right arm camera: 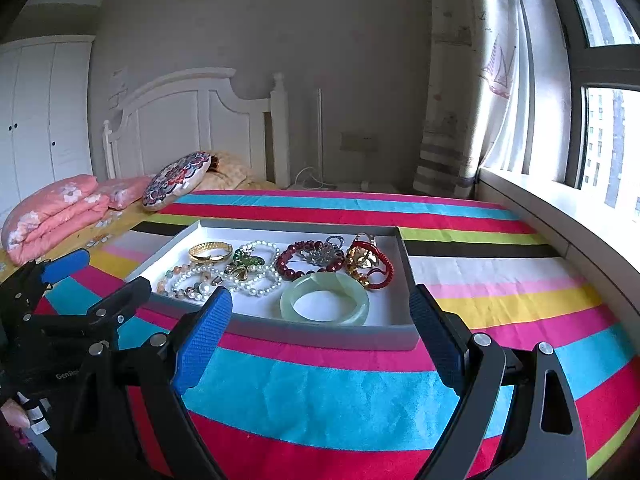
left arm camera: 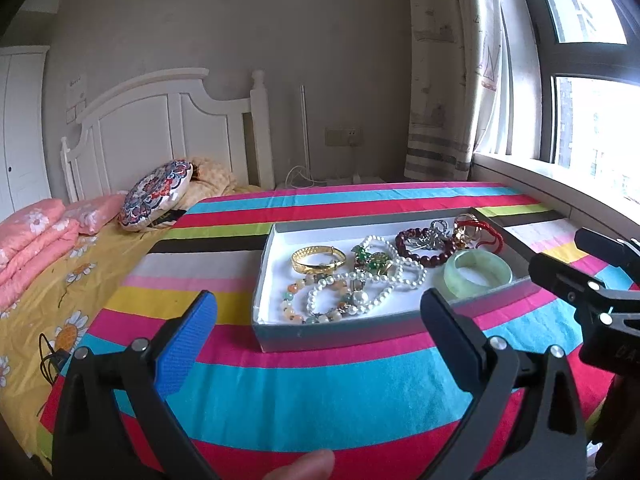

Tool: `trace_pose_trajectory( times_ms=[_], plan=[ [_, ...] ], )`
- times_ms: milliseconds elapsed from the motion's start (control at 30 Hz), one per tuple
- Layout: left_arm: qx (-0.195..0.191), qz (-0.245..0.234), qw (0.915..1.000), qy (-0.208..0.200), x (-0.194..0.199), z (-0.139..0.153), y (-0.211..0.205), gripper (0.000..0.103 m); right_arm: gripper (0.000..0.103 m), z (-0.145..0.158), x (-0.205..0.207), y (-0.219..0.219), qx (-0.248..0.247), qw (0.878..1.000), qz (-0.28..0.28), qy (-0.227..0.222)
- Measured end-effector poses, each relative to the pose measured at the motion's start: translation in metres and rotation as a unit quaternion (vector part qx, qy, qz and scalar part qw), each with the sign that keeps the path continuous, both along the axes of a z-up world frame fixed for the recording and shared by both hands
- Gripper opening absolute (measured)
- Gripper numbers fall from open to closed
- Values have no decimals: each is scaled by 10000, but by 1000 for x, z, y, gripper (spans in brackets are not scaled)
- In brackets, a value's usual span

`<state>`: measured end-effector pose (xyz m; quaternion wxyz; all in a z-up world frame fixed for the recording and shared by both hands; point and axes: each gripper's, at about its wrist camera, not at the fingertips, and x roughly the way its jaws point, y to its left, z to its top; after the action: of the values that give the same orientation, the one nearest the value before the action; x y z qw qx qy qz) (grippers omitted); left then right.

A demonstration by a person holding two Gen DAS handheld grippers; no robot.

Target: Organize jewelry

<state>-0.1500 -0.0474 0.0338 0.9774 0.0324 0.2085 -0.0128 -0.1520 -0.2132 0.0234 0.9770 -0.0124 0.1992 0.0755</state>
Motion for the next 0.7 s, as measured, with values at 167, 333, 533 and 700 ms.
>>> trace_pose_trajectory(
  times_ms=[167, 333, 533, 700],
  plan=[
    [-64, -8, 10000, 38, 0, 1, 1, 101, 86, -1, 1, 1, -27, 10000, 10, 32],
    [-65, -10, 10000, 41, 1, 1, 1, 101, 86, -2, 1, 1, -35, 10000, 17, 53],
    [-67, -8, 10000, 40, 1, 1, 1, 101, 86, -2, 1, 2, -38, 10000, 19, 57],
    [-77, -5, 10000, 40, 1, 1, 2, 101, 86, -3, 2, 2, -47, 10000, 22, 77]
  ],
)
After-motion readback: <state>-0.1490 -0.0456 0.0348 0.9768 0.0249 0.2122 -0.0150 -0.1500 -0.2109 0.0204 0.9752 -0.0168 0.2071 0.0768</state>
